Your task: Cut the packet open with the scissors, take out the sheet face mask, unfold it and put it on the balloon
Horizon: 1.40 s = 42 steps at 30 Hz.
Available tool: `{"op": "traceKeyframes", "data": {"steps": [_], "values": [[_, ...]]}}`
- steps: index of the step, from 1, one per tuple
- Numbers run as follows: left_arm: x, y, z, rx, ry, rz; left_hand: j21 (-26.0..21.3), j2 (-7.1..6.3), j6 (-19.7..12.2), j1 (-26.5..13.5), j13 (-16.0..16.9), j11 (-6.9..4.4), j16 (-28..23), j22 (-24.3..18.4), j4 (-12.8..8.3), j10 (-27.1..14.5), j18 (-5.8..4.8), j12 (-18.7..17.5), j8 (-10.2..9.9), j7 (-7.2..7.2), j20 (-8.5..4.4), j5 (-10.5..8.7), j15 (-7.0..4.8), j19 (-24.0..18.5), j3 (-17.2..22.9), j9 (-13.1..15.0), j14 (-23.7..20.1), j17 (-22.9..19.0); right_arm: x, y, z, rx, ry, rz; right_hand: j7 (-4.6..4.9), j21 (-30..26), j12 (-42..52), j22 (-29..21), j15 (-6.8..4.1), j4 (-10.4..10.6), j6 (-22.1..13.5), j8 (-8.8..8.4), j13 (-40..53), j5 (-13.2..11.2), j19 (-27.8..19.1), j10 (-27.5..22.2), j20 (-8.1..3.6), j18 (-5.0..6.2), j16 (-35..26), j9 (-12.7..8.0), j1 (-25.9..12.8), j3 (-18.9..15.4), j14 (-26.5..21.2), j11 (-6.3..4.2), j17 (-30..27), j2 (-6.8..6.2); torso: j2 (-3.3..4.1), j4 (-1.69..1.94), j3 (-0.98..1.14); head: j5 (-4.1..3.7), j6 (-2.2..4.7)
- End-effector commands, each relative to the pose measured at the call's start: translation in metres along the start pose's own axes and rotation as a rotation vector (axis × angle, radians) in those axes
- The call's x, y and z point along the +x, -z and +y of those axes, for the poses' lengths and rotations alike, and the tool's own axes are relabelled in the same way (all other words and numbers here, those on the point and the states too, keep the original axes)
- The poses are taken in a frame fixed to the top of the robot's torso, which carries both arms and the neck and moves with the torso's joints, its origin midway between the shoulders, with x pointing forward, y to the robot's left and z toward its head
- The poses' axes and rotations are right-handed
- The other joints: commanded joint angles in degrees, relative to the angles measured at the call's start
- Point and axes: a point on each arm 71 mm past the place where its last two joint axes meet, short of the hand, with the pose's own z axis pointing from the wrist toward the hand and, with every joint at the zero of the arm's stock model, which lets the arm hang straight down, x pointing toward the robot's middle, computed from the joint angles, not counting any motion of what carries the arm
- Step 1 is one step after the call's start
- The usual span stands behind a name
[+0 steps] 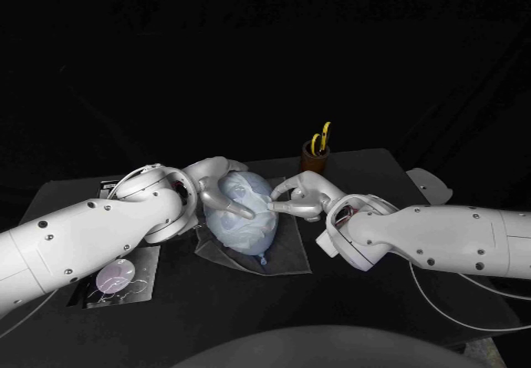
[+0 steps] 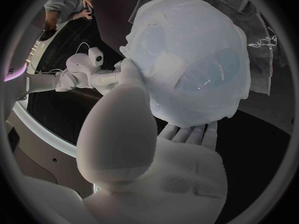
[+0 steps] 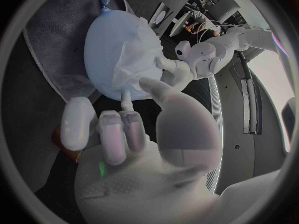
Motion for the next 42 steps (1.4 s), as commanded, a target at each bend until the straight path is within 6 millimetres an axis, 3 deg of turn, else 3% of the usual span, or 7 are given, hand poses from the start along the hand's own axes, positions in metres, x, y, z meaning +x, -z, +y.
{"op": "traceKeyframes", "data": {"steps": [1, 8, 17, 22, 35, 39, 42], "values": [[0.002, 0.000, -0.001, 0.003, 0.000, 0.011, 0.15, 0.04, -0.41, 0.65, 0.04, 0.14, 0.29, -0.07, 0.06, 0.23, 0.64, -0.12, 0.29, 7.44, -0.04, 0.11, -0.08, -0.16, -0.07, 0.04, 0.28, 0.05, 0.004, 0.001, 0.004, -0.037, 0.020, 0.035, -0.09, 0.12, 0.28, 4.95, 0.28, 0.22, 0.75, -0.02, 15.06, 0.55, 0.22, 5.86, 0.28, 0.35, 0.20, -0.11, 0.65, -0.41, 5.89, 0.16, 15.05, -0.01, 0.00, -0.05, 0.02, 0.05, -0.07], [0.002, 0.000, 0.000, 0.002, 0.002, 0.012, 0.13, 0.04, -0.45, 0.71, 0.03, 0.16, 0.29, -0.09, 0.06, 0.18, 0.75, -0.13, 0.29, 7.46, -0.04, 0.11, -0.06, -0.24, -0.07, 0.04, 0.26, 0.05, 0.003, 0.001, 0.007, -0.060, 0.017, 0.004, -0.93, 0.67, 0.28, 5.36, -0.28, 0.89, 3.35, 0.40, 15.06, 0.68, 0.78, 5.86, -0.14, 0.22, 0.20, -0.36, 2.01, -0.61, 5.89, -0.55, 15.05, 0.87, -0.01, -0.05, 0.03, 0.04, -0.08], [0.002, 0.000, -0.001, 0.002, 0.004, 0.014, 0.13, 0.04, -0.45, 0.71, 0.03, 0.16, 0.29, -0.09, 0.06, 0.18, 0.75, -0.13, 0.29, 7.46, -0.04, 0.11, -0.06, -0.24, -0.07, 0.04, 0.26, 0.05, 0.001, -0.003, 0.007, -0.076, 0.026, -0.040, -2.13, 1.05, 0.28, 5.77, -1.33, 1.78, 6.81, -0.15, 15.06, -6.88, 1.32, 5.86, -1.17, 0.07, 0.20, -1.47, 4.85, 0.71, 5.89, -1.66, 15.05, 2.82, 0.00, -0.01, 0.00, 0.04, 0.00], [0.002, 0.000, -0.001, 0.002, 0.005, 0.014, 0.13, 0.04, -0.45, 0.71, 0.03, 0.16, 0.29, -0.09, 0.06, 0.18, 0.75, -0.13, 0.29, 7.46, -0.04, 0.11, -0.06, -0.24, -0.07, 0.04, 0.26, 0.05, 0.000, -0.006, 0.006, -0.070, 0.033, -0.050, -2.11, 1.05, 0.28, 5.79, -1.35, 1.96, 6.90, -0.32, 15.06, -7.31, 1.34, 5.86, -1.21, 0.07, 0.20, -1.59, 4.86, 0.73, 5.89, -1.67, 15.05, 2.85, -0.01, 0.02, 0.01, 0.10, 0.00], [0.002, 0.000, -0.001, 0.001, 0.008, 0.015, 0.10, 0.04, -0.49, 0.82, 0.02, 0.19, 0.32, -0.10, 0.06, 0.12, 0.96, -0.15, 0.29, 7.49, -0.04, 0.11, -0.03, -0.31, -0.05, 0.05, 0.44, 0.11, 0.002, -0.009, 0.005, -0.054, 0.059, -0.042, -1.85, 0.63, 0.28, 5.70, -1.14, 3.89, 7.02, -1.69, 15.06, -12.43, 1.18, 5.86, -1.10, 0.11, 0.20, -2.43, 3.99, -1.15, 5.89, -1.41, 15.05, 1.16, -0.01, -0.02, 0.01, 0.11, -0.01], [0.002, 0.000, -0.001, 0.002, 0.008, 0.015, 0.10, 0.04, -0.49, 0.82, 0.02, 0.19, 0.32, -0.10, 0.06, 0.12, 0.96, -0.15, 0.29, 7.49, -0.04, 0.11, -0.03, -0.31, -0.05, 0.05, 0.44, 0.11, 0.004, -0.010, 0.006, -0.055, 0.067, -0.038, -2.08, 0.77, 0.28, 5.82, -1.24, 3.83, 7.71, -1.55, 15.06, -13.28, 1.33, 5.86, -1.13, 0.08, 0.20, -2.41, 4.85, -1.13, 5.89, -1.58, 15.05, 1.34, -0.01, -0.03, 0.01, 0.13, -0.01], [0.002, -0.001, -0.002, 0.003, 0.008, 0.015, 0.10, 0.04, -0.49, 0.82, 0.02, 0.19, 0.32, -0.10, 0.06, 0.12, 0.96, -0.15, 0.29, 7.49, -0.04, 0.11, -0.03, -0.31, -0.05, 0.05, 0.44, 0.11, 0.004, -0.011, 0.006, -0.053, 0.080, -0.040, -2.74, 0.96, 0.28, 6.01, -1.70, 3.55, 9.23, -1.13, 15.06, -15.71, 1.56, 5.86, -1.46, 0.05, 0.20, -2.30, 6.69, -0.48, 5.89, -2.16, 15.05, 2.30, -0.02, -0.01, 0.01, 0.17, -0.03]]}}
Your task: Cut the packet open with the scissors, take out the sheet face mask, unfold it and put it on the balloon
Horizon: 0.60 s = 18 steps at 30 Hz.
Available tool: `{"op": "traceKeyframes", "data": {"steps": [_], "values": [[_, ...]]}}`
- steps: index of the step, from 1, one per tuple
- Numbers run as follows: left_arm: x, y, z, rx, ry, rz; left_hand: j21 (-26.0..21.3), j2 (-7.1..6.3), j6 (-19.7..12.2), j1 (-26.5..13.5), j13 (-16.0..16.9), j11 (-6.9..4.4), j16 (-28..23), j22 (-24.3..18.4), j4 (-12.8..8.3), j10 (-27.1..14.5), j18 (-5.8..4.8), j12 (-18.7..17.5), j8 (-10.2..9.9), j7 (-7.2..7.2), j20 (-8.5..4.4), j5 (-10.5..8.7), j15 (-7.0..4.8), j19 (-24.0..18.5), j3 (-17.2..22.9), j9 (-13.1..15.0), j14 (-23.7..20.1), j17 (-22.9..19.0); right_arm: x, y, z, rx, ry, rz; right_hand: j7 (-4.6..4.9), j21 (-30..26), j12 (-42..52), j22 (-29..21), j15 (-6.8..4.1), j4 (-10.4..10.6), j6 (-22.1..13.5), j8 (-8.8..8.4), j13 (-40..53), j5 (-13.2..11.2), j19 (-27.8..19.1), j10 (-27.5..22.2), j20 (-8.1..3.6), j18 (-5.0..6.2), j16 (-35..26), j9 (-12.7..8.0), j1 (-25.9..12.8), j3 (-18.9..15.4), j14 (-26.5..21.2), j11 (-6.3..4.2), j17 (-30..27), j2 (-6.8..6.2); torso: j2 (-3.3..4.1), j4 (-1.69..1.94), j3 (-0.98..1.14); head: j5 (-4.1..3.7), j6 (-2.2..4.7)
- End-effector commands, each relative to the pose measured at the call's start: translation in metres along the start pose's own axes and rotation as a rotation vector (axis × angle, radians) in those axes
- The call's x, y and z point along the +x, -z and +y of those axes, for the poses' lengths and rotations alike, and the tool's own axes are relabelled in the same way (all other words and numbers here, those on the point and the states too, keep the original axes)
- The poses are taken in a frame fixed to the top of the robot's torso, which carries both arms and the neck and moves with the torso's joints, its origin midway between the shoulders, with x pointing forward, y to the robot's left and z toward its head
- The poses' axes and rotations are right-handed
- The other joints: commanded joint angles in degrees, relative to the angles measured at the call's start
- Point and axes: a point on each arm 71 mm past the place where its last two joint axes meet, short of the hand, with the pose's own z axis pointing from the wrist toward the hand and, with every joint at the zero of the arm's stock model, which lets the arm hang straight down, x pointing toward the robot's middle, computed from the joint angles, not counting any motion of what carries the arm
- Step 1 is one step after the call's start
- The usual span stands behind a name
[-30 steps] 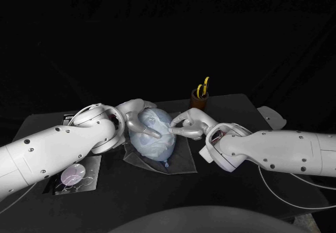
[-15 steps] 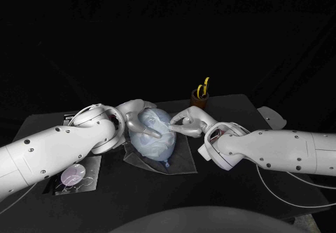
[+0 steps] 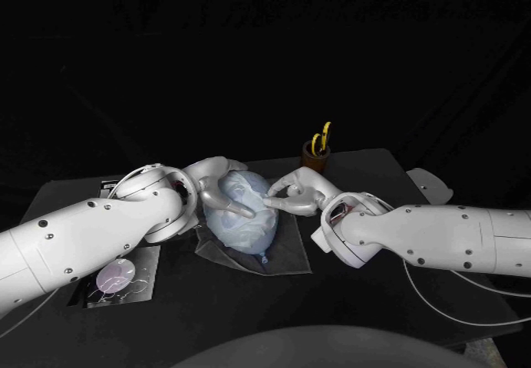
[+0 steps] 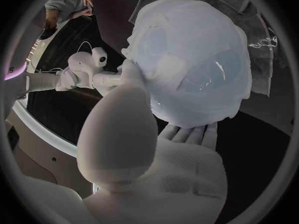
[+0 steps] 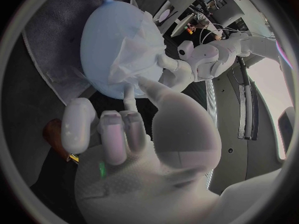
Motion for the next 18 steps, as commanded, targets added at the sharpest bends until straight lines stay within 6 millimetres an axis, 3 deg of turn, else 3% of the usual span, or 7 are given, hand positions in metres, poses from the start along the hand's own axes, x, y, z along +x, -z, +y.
{"op": "traceKeyframes", "data": {"steps": [1, 8, 13, 16, 18], "values": [[0.0022, -0.0007, -0.0020, 0.006, 0.000, 0.014, 0.10, -0.19, -0.49, 0.58, 0.02, 0.19, 0.32, -0.06, 0.06, 0.13, 0.96, -0.14, 0.29, 7.49, -0.04, 0.11, -0.03, -0.32, -0.05, 0.04, 0.44, 0.05, 0.0018, -0.0008, 0.0008, -0.004, 0.035, 0.006, -0.40, 0.05, 0.28, 6.03, -0.78, -0.17, 1.40, 0.58, 15.09, -2.14, 0.25, 6.08, -0.63, 0.09, 0.24, 0.16, 1.91, 0.86, 6.08, -0.85, 15.09, 0.83, -0.02, 0.01, -0.01, 0.04, -0.01], [0.0023, -0.0009, -0.0026, 0.008, 0.001, 0.013, 0.10, -0.19, -0.49, 0.58, 0.02, 0.19, 0.32, -0.06, 0.06, 0.13, 0.96, -0.14, 0.29, 7.49, -0.04, 0.11, -0.03, -0.32, -0.05, 0.04, 0.44, 0.05, 0.0003, -0.0029, -0.0002, 0.001, 0.049, -0.019, -2.27, 0.49, 0.28, 6.44, -2.11, -2.33, 4.72, 2.04, 15.09, -4.28, 0.73, 6.08, -1.74, -0.04, 0.24, 0.84, 6.03, 3.96, 6.08, -2.46, 15.09, 2.91, 0.01, 0.04, 0.01, 0.00, -0.10], [0.0023, -0.0008, -0.0026, 0.008, 0.001, 0.012, 0.10, -0.19, -0.49, 0.58, 0.02, 0.19, 0.32, -0.06, 0.06, 0.13, 0.96, -0.14, 0.29, 7.49, -0.04, 0.11, -0.03, -0.32, -0.05, 0.04, 0.44, 0.05, -0.0003, -0.0036, 0.0001, -0.004, 0.046, -0.031, -2.55, 0.74, 0.28, 6.63, -2.42, -2.72, 5.13, 2.46, 15.09, -4.57, 0.95, 6.08, -2.08, -0.12, 0.24, 1.25, 6.41, 4.70, 6.08, -2.76, 15.09, 3.25, 0.02, 0.02, 0.01, 0.01, -0.09], [0.0023, -0.0008, -0.0026, 0.008, 0.001, 0.012, 0.09, -0.19, -0.54, 0.66, 0.02, 0.23, 0.34, -0.07, 0.06, 0.10, 1.17, -0.15, 0.30, 7.52, -0.03, 0.12, 0.00, -0.36, -0.05, 0.05, 0.49, 0.08, -0.0005, -0.0039, 0.0006, -0.008, 0.041, -0.039, -2.49, 0.83, 0.28, 6.76, -2.58, -3.11, 5.16, 2.88, 15.09, -7.11, 1.09, 6.08, -2.39, -0.18, 0.24, 1.89, 6.47, 6.29, 6.08, -2.79, 15.09, 3.81, 0.01, -0.01, 0.01, 0.01, -0.14], [0.0022, -0.0008, -0.0025, 0.008, 0.002, 0.012, 0.09, -0.19, -0.54, 0.66, 0.02, 0.23, 0.34, -0.07, 0.06, 0.10, 1.17, -0.15, 0.30, 7.52, -0.03, 0.12, 0.00, -0.36, -0.05, 0.05, 0.49, 0.08, -0.0007, -0.0039, 0.0009, -0.011, 0.037, -0.044, -2.47, 0.93, 0.28, 6.84, -2.57, -3.23, 5.26, 3.00, 15.09, -7.33, 1.18, 6.08, -2.40, -0.21, 0.24, 2.02, 6.51, 6.66, 6.08, -2.78, 15.09, 3.90, 0.01, -0.01, 0.01, 0.01, -0.14]]}}
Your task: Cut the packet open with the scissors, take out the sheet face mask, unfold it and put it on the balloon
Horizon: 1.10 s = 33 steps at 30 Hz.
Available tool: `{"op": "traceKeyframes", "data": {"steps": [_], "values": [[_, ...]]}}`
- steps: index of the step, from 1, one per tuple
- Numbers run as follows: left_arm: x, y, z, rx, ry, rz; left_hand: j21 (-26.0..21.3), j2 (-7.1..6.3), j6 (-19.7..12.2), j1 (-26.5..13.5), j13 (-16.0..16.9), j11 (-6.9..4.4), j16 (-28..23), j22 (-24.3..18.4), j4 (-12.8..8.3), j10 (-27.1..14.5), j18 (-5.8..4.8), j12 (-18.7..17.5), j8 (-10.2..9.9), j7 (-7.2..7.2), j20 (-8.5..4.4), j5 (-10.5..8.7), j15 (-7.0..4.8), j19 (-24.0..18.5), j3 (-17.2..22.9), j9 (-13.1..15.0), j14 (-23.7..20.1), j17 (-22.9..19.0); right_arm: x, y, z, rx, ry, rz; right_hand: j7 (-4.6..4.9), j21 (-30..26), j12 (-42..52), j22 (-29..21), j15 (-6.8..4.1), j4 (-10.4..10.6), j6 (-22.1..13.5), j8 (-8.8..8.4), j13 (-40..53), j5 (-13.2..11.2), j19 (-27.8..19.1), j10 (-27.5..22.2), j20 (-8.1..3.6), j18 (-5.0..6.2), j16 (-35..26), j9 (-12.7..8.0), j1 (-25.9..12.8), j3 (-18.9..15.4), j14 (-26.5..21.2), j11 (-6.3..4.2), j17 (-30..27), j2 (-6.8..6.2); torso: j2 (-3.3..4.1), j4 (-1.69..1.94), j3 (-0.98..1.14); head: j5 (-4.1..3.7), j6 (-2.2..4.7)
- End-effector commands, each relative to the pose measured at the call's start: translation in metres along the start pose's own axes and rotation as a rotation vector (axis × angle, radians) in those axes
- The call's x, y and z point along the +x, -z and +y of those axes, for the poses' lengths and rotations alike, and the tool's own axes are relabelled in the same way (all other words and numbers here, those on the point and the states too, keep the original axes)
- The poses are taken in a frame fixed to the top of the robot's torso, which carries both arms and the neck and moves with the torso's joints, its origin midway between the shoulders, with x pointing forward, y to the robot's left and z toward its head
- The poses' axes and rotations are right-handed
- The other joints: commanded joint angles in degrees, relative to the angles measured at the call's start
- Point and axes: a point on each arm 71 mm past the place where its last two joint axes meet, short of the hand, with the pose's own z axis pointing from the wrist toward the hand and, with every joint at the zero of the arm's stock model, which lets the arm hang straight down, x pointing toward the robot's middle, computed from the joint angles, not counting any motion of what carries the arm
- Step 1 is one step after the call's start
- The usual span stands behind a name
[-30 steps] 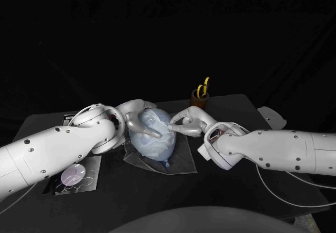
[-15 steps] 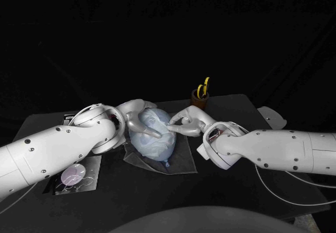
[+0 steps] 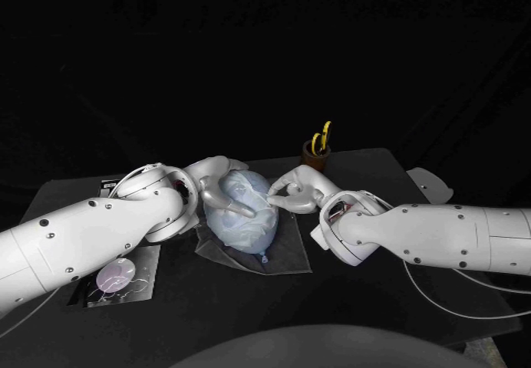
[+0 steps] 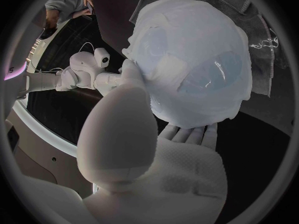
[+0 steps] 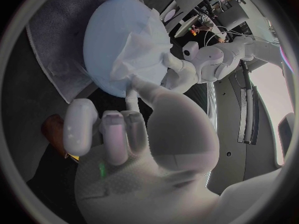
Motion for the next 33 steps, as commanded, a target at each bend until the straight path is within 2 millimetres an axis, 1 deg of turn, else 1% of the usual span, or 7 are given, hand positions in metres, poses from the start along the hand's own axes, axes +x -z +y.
{"op": "traceKeyframes", "data": {"steps": [1, 4, 14, 21, 33], "values": [[0.002, 0.000, -0.001, 0.006, 0.000, 0.010, 0.09, -0.02, -0.33, 0.50, 0.02, 0.22, 0.34, -0.08, 0.06, 0.10, 1.16, -0.15, 0.30, 7.72, -0.03, 0.12, 0.00, -0.36, -0.05, 0.06, 0.50, 0.08, 0.000, 0.000, 0.001, -0.014, 0.002, -0.020, 0.14, 0.29, 0.19, 6.85, -0.31, -0.21, 0.60, 0.36, 15.06, -0.37, 0.00, 5.86, -0.35, -0.18, 0.20, 0.39, 0.63, 0.81, 6.07, -0.31, 15.05, 0.69, 0.01, -0.02, -0.01, 0.01, -0.02], [0.001, 0.000, -0.001, 0.005, 0.001, 0.010, 0.09, -0.02, -0.33, 0.50, 0.02, 0.22, 0.34, -0.08, 0.06, 0.10, 1.16, -0.15, 0.30, 7.72, -0.03, 0.12, 0.00, -0.36, -0.05, 0.06, 0.50, 0.08, -0.001, 0.000, 0.002, -0.020, -0.004, -0.030, 0.20, 0.39, 0.19, 6.94, -0.29, -0.49, 0.77, 0.54, 15.06, -0.49, 0.08, 5.86, -0.37, -0.22, 0.20, 0.59, 0.77, 1.64, 6.07, -0.26, 15.05, 1.00, 0.00, -0.01, 0.00, -0.02, -0.02], [0.001, 0.000, 0.000, 0.003, 0.002, 0.010, 0.08, -0.02, -0.39, 0.58, 0.02, 0.24, 0.34, -0.08, 0.06, 0.07, 1.23, -0.16, 0.29, 7.73, -0.02, 0.12, 0.00, -0.38, -0.01, 0.04, 0.51, 0.09, -0.002, 0.004, 0.005, -0.045, -0.038, -0.040, 0.22, 0.49, 0.19, 7.05, -0.26, -0.93, 1.05, 0.83, 15.06, -0.62, 0.15, 5.86, -0.38, -0.25, 0.20, 0.89, 0.75, 2.52, 6.07, -0.24, 15.05, 1.13, 0.00, 0.00, 0.00, -0.07, -0.02], [0.001, 0.000, 0.000, 0.001, 0.003, 0.010, 0.07, -0.02, -0.49, 0.67, 0.00, 0.24, 0.34, -0.09, 0.06, -0.04, 1.33, -0.17, 0.27, 7.74, -0.01, 0.13, 0.00, -0.43, -0.01, 0.02, 0.48, 0.09, -0.004, 0.006, 0.005, -0.042, -0.046, -0.048, 0.06, 0.42, 0.19, 7.05, -0.31, -1.24, 1.58, 1.27, 15.06, -0.62, 0.11, 5.86, -0.40, -0.23, 0.20, 1.28, 0.52, 3.09, 6.07, -0.35, 15.05, 1.12, 0.00, -0.03, -0.02, -0.14, -0.04], [0.000, 0.000, 0.002, -0.002, 0.005, 0.008, 0.07, -0.02, -0.49, 0.67, 0.00, 0.24, 0.34, -0.09, 0.06, -0.04, 1.33, -0.17, 0.27, 7.74, -0.01, 0.13, 0.00, -0.43, -0.01, 0.02, 0.48, 0.09, -0.017, 0.009, -0.006, -0.007, -0.035, -0.081, 0.00, 0.53, 0.19, 7.15, -0.37, -1.34, 1.69, 1.44, 15.06, -0.63, 0.19, 5.86, -0.44, -0.26, 0.20, 1.51, 0.36, 3.63, 6.07, -0.41, 15.05, 1.40, -0.02, -0.03, -0.01, -0.11, -0.09]]}}
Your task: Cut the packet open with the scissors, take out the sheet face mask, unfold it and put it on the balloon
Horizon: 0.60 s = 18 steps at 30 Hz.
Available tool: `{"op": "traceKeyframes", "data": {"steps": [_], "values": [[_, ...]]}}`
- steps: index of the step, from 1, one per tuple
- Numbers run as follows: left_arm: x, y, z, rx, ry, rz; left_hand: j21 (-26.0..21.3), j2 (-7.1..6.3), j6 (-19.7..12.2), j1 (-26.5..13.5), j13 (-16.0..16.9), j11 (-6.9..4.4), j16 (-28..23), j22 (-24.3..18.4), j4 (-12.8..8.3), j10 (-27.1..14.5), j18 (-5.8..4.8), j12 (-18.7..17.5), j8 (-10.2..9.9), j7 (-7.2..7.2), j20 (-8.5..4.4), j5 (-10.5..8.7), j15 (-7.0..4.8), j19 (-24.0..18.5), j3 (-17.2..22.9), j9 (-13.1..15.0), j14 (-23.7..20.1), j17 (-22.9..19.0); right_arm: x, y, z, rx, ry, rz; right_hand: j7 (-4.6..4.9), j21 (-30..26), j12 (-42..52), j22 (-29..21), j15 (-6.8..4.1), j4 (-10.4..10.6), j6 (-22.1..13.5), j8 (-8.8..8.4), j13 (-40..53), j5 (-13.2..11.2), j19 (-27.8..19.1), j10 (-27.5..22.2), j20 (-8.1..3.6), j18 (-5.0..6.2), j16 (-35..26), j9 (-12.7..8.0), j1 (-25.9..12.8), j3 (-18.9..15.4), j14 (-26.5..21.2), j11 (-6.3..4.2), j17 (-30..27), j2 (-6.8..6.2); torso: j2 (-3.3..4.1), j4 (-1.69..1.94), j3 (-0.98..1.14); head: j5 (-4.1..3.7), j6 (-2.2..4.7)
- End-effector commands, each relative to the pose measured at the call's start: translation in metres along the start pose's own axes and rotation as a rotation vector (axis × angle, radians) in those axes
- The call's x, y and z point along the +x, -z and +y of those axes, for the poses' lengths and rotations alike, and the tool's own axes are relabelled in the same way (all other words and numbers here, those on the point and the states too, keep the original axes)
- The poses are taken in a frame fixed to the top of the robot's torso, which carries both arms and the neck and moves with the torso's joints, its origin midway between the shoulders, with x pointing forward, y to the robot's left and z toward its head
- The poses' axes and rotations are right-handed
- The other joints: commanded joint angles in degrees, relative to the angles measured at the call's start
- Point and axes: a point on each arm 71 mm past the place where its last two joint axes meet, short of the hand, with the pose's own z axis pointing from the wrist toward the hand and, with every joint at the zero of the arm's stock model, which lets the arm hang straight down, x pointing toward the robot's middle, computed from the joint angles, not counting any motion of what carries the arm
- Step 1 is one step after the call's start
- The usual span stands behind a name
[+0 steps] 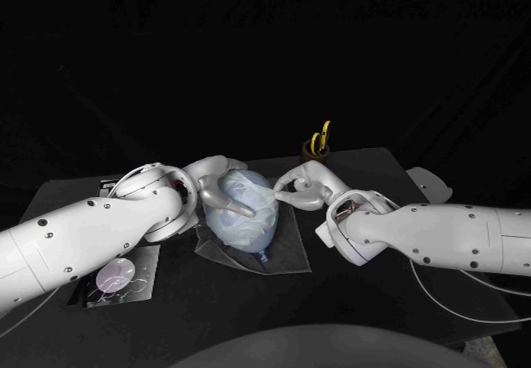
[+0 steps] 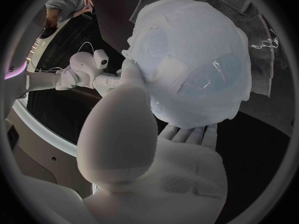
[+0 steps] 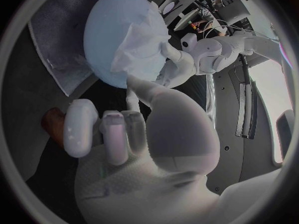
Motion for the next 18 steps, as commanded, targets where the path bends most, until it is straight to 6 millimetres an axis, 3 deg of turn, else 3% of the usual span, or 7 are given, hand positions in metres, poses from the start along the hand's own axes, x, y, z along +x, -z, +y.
{"op": "traceKeyframes", "data": {"steps": [1, 18], "values": [[0.001, 0.000, 0.001, -0.001, -0.001, 0.009, 0.07, 0.05, -0.29, 0.60, 0.00, 0.24, 0.34, -0.10, 0.06, -0.04, 0.42, -0.17, 0.27, 7.53, -0.01, 0.13, 0.00, -0.43, -0.01, 0.06, 0.48, 0.05, -0.004, 0.001, -0.002, -0.002, 0.003, -0.018, 0.11, 0.11, 0.30, 7.14, -0.30, 0.02, 0.51, 0.40, 15.08, 0.06, -0.02, 5.86, -0.24, -0.23, 0.20, 0.64, -0.14, 0.39, 5.99, -0.43, 15.08, 0.43, -0.02, -0.02, -0.01, 0.05, -0.03], [0.000, 0.000, 0.002, -0.005, 0.001, 0.004, 0.06, 0.04, -0.38, 0.66, -0.01, 0.24, 0.33, -0.10, 0.07, -0.13, 0.55, -0.19, 0.25, 7.53, 0.02, 0.12, -0.01, -0.44, -0.03, 0.05, 0.47, 0.06, -0.019, 0.005, -0.012, 0.027, 0.022, -0.050, 0.01, 0.29, 0.30, 7.29, -0.36, -0.27, 0.67, 0.76, 15.08, 0.06, 0.12, 5.86, -0.29, -0.28, 0.20, 1.11, -0.33, 0.89, 5.99, -0.51, 15.08, 0.44, -0.01, -0.01, 0.00, 0.00, 0.21]]}}
